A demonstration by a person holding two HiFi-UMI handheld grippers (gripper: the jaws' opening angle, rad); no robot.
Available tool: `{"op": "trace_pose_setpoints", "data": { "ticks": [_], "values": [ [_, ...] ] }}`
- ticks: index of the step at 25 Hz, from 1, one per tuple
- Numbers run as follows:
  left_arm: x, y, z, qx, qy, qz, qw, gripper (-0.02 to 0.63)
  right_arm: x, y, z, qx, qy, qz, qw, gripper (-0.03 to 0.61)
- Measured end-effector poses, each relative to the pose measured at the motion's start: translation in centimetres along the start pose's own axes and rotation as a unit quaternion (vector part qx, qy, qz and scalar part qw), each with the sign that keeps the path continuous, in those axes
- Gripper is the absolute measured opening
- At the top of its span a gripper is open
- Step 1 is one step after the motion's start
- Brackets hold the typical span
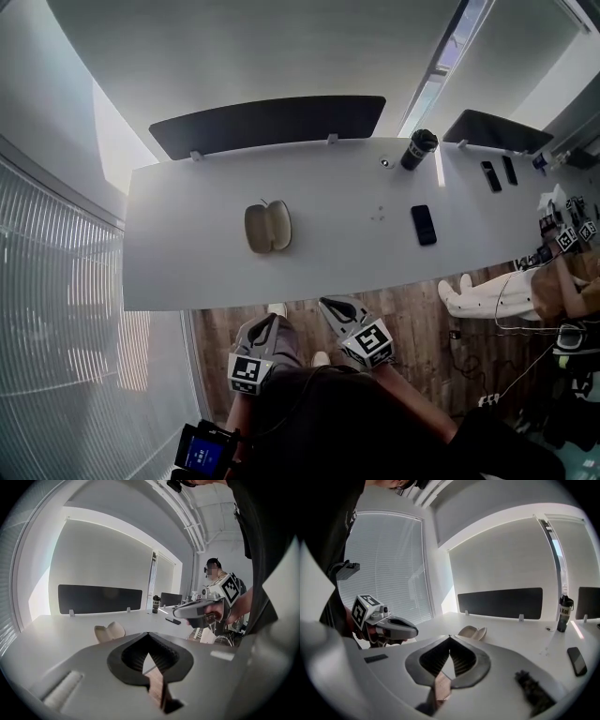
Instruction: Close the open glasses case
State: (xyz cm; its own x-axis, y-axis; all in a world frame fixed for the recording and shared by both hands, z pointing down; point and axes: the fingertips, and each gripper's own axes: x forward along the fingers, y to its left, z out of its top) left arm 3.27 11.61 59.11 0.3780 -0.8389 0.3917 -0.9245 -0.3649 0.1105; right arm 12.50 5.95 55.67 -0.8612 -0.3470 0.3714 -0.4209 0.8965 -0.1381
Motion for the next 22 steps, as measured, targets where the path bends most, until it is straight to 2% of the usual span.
{"op": "trace_pose_setpoints", "data": {
  "ticks": [6,15,22],
  "values": [
    [0.9,2.4,1.1,0.0,-0.002,0.001,1.0,0.006,1.8,-0.3,1.1,-0.002,0.015,0.006,1.0,0.005],
    [3.5,9.0,2.5,0.001,0.001,0.011,0.9999,0.008,7.0,-3.2,3.4,0.0,0.025,-0.002,1.0,0.005],
    [5.3,13.9,3.5,-0.017,0.01,0.017,0.9997,0.006,11.5,-5.3,5.2,-0.006,0.028,-0.001,1.0,0.005]
  ]
}}
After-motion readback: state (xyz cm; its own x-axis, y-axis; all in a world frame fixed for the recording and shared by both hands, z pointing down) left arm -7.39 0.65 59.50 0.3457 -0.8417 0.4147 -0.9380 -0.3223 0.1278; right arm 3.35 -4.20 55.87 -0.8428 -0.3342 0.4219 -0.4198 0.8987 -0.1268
